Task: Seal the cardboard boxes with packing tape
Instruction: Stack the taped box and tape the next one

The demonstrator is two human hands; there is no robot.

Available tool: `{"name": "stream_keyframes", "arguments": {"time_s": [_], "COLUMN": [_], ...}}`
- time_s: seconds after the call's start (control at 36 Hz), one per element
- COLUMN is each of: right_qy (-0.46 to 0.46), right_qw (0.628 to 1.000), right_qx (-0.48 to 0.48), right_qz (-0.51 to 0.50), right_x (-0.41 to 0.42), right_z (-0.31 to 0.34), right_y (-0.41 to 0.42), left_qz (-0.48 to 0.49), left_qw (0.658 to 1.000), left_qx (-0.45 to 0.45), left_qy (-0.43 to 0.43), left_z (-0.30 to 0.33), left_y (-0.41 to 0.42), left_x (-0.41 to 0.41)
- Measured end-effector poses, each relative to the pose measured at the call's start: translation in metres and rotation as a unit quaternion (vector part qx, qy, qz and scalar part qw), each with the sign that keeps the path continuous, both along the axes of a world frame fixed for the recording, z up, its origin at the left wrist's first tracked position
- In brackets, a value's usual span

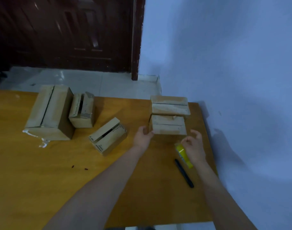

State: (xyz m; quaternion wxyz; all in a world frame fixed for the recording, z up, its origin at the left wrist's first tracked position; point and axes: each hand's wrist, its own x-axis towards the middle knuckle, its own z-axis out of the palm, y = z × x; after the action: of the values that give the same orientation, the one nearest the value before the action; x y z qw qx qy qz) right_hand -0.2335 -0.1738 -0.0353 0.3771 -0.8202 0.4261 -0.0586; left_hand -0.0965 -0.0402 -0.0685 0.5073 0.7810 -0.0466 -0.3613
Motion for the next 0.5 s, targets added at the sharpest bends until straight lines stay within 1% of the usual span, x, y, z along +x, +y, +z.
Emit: {"name": "stream_keyframes", "arguments": {"time_s": [0.06,0.11,0.14,0.19,0.22,0.25,0.28,0.33,0.39,0.44,0.5], "right_qy": [-0.009,-0.023,-0.027,-0.016,-0.001,0.01,0.02,0.031,0.049,0.074,0.092], "right_qw": [1.0,0.997,0.994,0.986,0.981,0.975,0.97,0.961,0.956,0.953,0.954], "right_qx": [0.02,0.074,0.101,0.152,0.171,0.187,0.197,0.213,0.22,0.227,0.222], "right_qz": [0.01,0.024,0.033,0.067,0.091,0.116,0.139,0.171,0.188,0.188,0.18], "right_x": [-0.005,-0.002,0.004,0.02,0.031,0.042,0.054,0.077,0.096,0.111,0.118], "right_z": [0.0,0.004,0.006,0.01,0.012,0.014,0.015,0.014,0.011,0.004,-0.002], "right_y": [0.012,0.028,0.037,0.054,0.064,0.073,0.081,0.098,0.112,0.118,0.119], "left_qz": [-0.015,-0.04,-0.051,-0.063,-0.069,-0.076,-0.086,-0.117,-0.163,-0.201,-0.223], "left_qw": [0.997,0.982,0.968,0.929,0.906,0.888,0.877,0.868,0.855,0.844,0.853], "left_qx": [-0.001,0.019,0.039,0.087,0.118,0.158,0.203,0.291,0.349,0.364,0.334], "left_qy": [-0.074,-0.185,-0.242,-0.354,-0.4,-0.425,-0.427,-0.384,-0.347,-0.337,-0.333], "left_z": [0.004,0.011,0.014,0.018,0.019,0.018,0.018,0.014,0.006,-0.003,-0.01], "left_y": [0.018,0.04,0.052,0.076,0.087,0.097,0.107,0.126,0.143,0.157,0.167], "left_x": [0.0,0.004,0.008,0.019,0.025,0.031,0.036,0.043,0.048,0.051,0.053]}}
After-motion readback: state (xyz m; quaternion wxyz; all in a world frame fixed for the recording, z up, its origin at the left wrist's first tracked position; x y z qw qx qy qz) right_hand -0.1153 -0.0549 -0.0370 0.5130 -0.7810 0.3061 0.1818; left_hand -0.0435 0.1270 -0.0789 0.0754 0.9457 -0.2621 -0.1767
